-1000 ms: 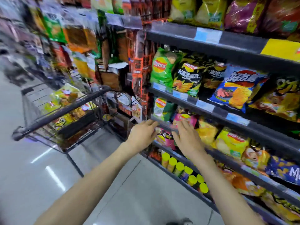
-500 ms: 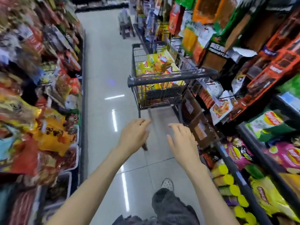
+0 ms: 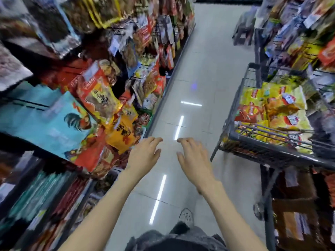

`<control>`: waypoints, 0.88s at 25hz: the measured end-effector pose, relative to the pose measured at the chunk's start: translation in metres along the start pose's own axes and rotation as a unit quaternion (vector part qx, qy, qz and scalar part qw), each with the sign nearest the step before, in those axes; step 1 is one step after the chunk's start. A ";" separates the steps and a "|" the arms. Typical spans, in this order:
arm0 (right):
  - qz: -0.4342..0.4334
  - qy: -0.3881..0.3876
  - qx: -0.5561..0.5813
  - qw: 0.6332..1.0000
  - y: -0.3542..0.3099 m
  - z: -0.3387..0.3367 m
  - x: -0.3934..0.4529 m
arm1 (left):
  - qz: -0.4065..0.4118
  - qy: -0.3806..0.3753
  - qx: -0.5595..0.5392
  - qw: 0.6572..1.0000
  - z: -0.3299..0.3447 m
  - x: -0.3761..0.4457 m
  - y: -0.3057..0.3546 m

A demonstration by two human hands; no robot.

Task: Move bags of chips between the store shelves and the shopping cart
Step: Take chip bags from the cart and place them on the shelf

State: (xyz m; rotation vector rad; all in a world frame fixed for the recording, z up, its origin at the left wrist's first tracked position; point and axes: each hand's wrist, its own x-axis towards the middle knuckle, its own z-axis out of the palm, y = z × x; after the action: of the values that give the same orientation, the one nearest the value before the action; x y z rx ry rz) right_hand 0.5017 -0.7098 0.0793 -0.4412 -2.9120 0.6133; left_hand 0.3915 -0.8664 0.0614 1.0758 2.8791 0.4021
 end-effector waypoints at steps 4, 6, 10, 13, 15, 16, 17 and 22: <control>-0.048 -0.030 0.005 0.998 -0.001 0.011 0.086 | -0.056 0.023 -0.009 0.998 0.001 0.049 -0.035; -0.064 -0.045 0.006 0.997 -0.001 0.016 0.118 | -0.065 0.017 -0.005 0.998 0.002 0.074 -0.045; -0.053 -0.052 0.013 0.997 0.011 0.027 0.210 | -0.064 0.011 -0.006 0.998 0.002 0.169 -0.075; -0.010 -0.038 0.026 0.999 0.031 0.033 0.283 | -0.028 0.001 -0.002 1.000 0.000 0.257 -0.097; 0.035 -0.021 0.050 0.998 0.046 0.033 0.329 | 0.013 -0.019 -0.004 1.000 -0.004 0.319 -0.106; 0.059 -0.006 0.063 0.996 0.055 0.032 0.352 | 0.043 -0.027 -0.009 0.999 -0.006 0.353 -0.110; 0.084 0.007 0.071 0.994 0.063 0.029 0.373 | 0.075 -0.034 -0.015 0.996 -0.008 0.386 -0.111; 0.238 0.064 0.101 0.964 0.125 0.011 0.427 | 0.201 -0.094 -0.032 0.975 0.008 0.526 -0.080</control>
State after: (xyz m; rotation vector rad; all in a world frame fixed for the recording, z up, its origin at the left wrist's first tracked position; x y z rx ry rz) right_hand 0.1270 -0.4725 0.0470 -1.1212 -2.5873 0.8898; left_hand -0.0577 -0.5808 0.0598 1.5931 2.4615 0.3784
